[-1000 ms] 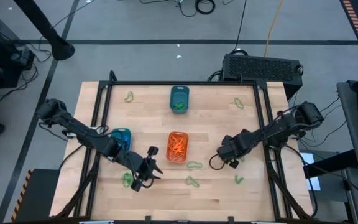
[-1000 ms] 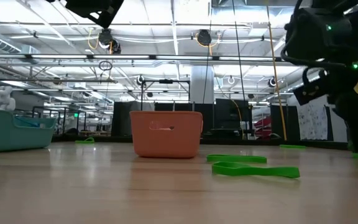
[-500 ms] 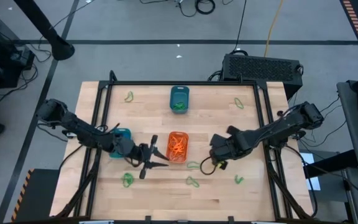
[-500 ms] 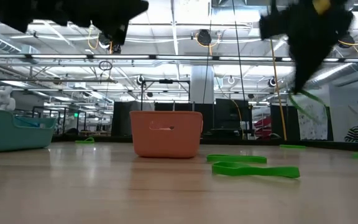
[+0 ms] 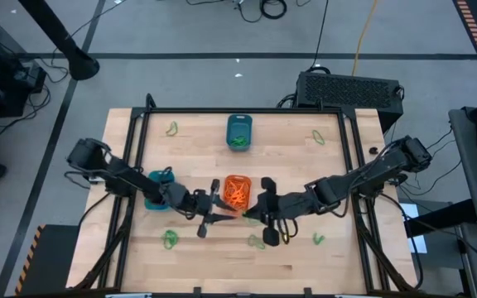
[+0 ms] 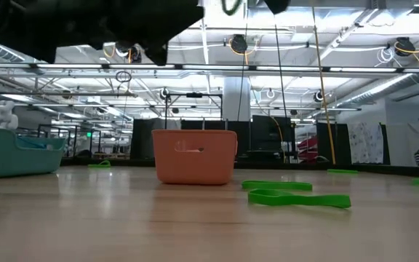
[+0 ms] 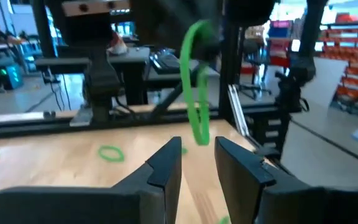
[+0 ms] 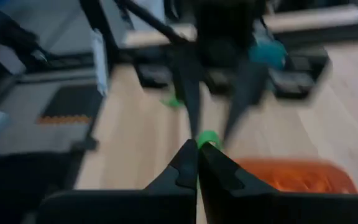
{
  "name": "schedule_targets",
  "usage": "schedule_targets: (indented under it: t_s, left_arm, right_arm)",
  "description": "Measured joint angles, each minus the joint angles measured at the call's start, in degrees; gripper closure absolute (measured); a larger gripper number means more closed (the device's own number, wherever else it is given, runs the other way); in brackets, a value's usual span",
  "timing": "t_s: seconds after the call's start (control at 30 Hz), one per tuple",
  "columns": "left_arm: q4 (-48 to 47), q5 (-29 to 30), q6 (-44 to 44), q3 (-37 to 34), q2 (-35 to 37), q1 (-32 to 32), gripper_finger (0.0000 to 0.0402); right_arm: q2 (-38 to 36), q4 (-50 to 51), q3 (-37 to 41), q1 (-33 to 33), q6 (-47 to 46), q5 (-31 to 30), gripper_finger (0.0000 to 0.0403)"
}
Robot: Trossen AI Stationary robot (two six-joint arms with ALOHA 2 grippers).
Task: Sort rubber bands into baskets
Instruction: Put the green rubber band into the blue bin
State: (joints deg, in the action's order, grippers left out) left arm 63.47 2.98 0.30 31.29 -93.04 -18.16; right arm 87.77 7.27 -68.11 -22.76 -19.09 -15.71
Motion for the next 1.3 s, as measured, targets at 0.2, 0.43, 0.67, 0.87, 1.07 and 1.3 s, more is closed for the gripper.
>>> schedule_targets:
  t_s: [0.2, 0.43, 0.67, 0.87, 1.07, 1.3]
  left_arm:
    - [1.8, -4.6, 0.0, 4.3, -4.2, 1.0, 0.0297]
    - [1.6, -5.9, 0.0, 7.4, -6.8, 1.1, 0.0297]
    - [0.8, -5.9, -0.1, 7.5, -7.2, 1.3, 0.03]
    - [0.6, -5.9, -0.1, 7.5, -7.2, 1.3, 0.0376]
    - [0.5, -5.6, -0.2, 7.5, -7.2, 1.5, 0.0392]
    - [-8.5, -1.5, -4.5, 7.5, -2.7, 4.5, 0.0397]
  right_arm:
    - [0.0, -2.3, 0.0, 0.0, 1.9, 1.0, 0.0403]
    - [0.0, -2.4, 0.0, 0.0, 2.0, 1.0, 0.0403]
    - [0.0, -2.3, 0.0, 0.1, 2.1, 1.0, 0.0402]
    - [0.0, -2.2, 0.0, 0.2, 3.3, 1.0, 0.0394]
    - [0.0, -0.3, 0.0, 0.2, 4.4, 0.8, 0.0362]
    - [0.0, 12.9, -0.1, 0.2, 5.7, -4.0, 0.0302]
